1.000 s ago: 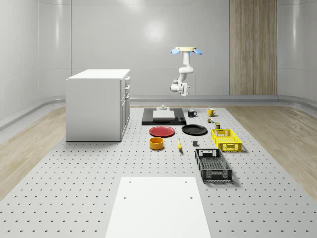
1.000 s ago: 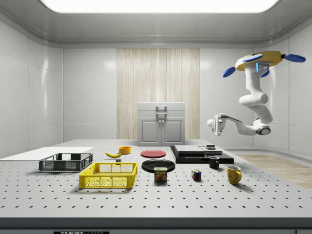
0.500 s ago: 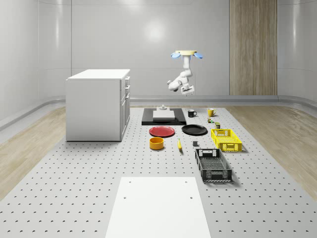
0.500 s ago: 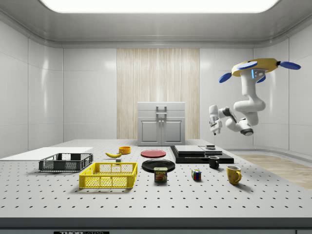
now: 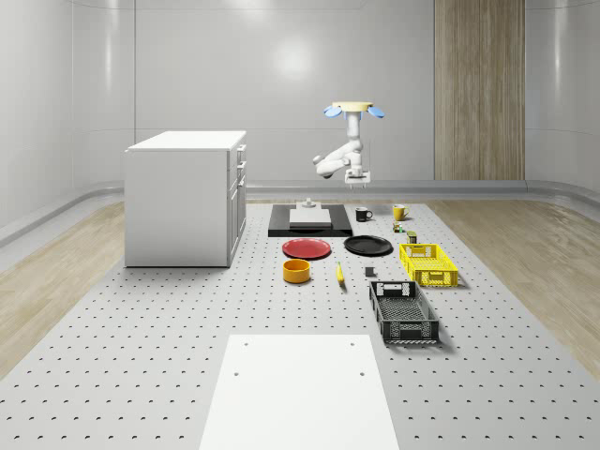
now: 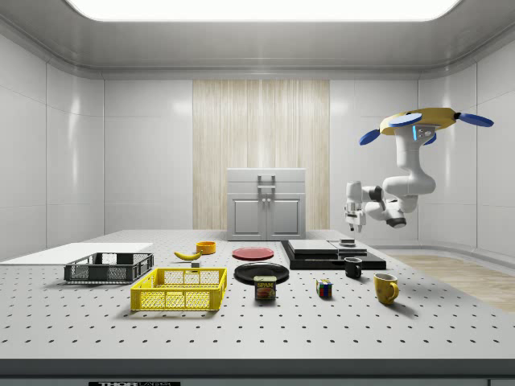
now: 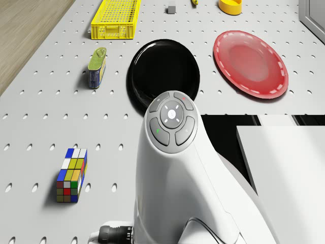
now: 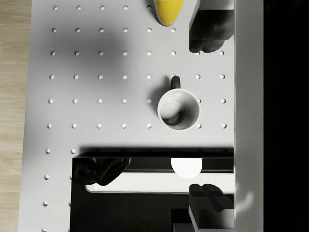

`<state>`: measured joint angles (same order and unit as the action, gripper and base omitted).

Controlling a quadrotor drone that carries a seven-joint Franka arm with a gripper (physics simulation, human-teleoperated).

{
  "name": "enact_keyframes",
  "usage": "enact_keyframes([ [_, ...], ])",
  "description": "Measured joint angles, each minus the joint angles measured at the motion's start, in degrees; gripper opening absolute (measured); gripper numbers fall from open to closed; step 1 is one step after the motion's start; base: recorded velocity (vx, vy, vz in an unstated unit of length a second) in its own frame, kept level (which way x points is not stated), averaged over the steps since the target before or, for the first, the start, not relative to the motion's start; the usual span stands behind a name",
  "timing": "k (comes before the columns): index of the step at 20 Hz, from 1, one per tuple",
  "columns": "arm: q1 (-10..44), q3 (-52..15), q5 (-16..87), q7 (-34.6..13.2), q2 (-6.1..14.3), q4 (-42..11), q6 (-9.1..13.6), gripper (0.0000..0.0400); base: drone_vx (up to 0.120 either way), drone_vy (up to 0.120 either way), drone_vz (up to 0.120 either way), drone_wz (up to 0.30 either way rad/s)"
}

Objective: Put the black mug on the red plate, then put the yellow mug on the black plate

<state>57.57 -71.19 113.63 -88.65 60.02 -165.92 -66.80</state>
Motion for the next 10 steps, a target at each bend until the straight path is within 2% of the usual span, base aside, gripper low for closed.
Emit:
enact_keyframes([
  [3,1.1,-0.7,-0.1,-0.8,1.1,0.0,-0.3,0.0400,0.000,-0.120,-0.120,0.000],
  [10,2.7,-1.7,-1.0,-2.1,3.4,0.1,-1.7,0.0400,0.000,-0.006,-0.120,0.000],
])
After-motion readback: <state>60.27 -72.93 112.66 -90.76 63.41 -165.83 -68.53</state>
